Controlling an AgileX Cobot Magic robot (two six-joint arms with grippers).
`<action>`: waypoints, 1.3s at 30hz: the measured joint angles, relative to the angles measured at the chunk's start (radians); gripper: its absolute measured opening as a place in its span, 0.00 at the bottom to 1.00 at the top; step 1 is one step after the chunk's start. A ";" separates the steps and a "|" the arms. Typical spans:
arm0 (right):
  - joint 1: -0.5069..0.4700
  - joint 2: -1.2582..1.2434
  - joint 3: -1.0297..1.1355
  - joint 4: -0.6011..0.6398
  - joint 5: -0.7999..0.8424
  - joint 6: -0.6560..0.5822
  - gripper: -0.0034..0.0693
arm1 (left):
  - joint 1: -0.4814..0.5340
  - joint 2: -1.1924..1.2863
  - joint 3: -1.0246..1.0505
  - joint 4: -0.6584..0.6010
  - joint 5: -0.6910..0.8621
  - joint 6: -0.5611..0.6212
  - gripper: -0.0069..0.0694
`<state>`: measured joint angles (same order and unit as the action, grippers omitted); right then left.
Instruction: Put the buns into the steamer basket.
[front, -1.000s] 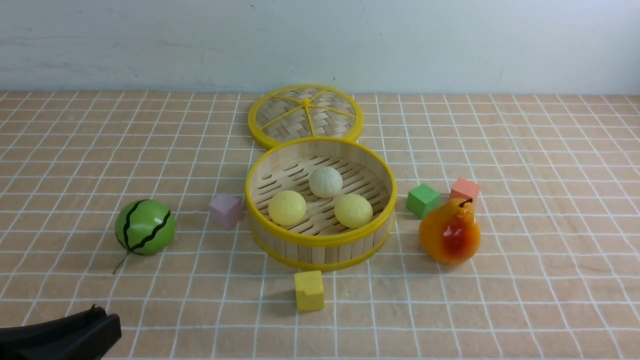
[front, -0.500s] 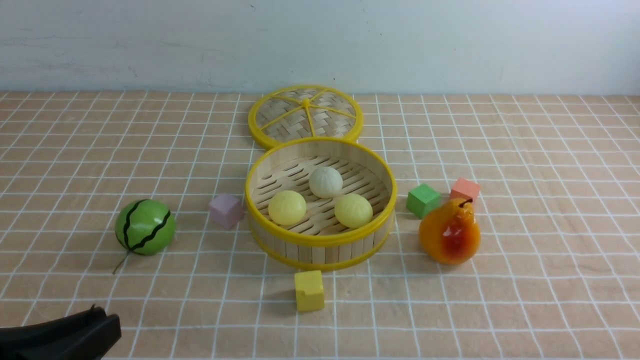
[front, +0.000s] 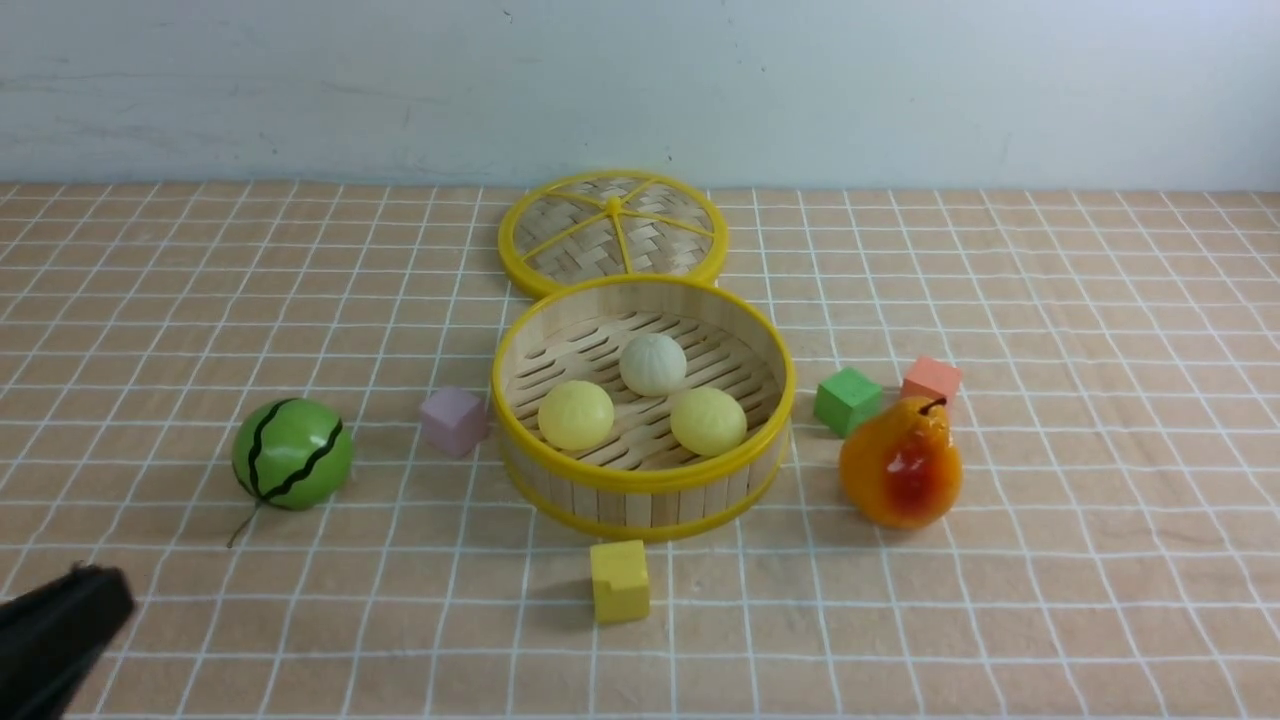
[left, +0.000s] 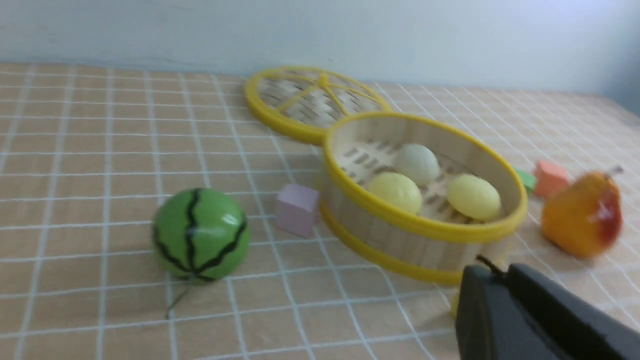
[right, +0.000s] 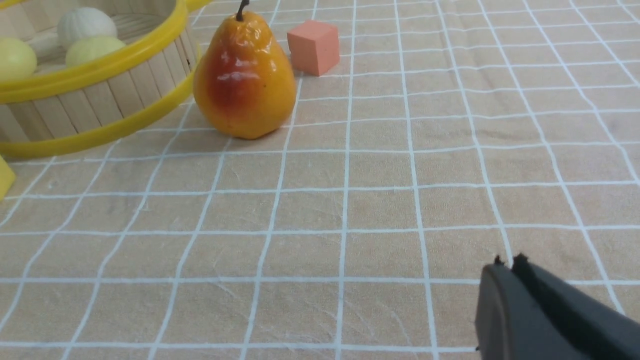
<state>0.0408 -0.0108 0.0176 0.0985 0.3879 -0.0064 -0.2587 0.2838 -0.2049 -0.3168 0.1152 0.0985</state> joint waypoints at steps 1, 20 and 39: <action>0.000 0.000 0.000 0.000 0.000 0.000 0.06 | 0.064 -0.082 0.033 0.046 0.029 -0.067 0.07; 0.000 0.000 0.000 0.000 0.000 0.000 0.09 | 0.178 -0.294 0.236 0.184 0.262 -0.328 0.07; 0.000 0.000 0.000 0.000 0.000 0.000 0.12 | 0.180 -0.294 0.236 0.183 0.261 -0.332 0.07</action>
<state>0.0408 -0.0108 0.0176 0.0985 0.3879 -0.0064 -0.0784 -0.0099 0.0308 -0.1339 0.3761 -0.2331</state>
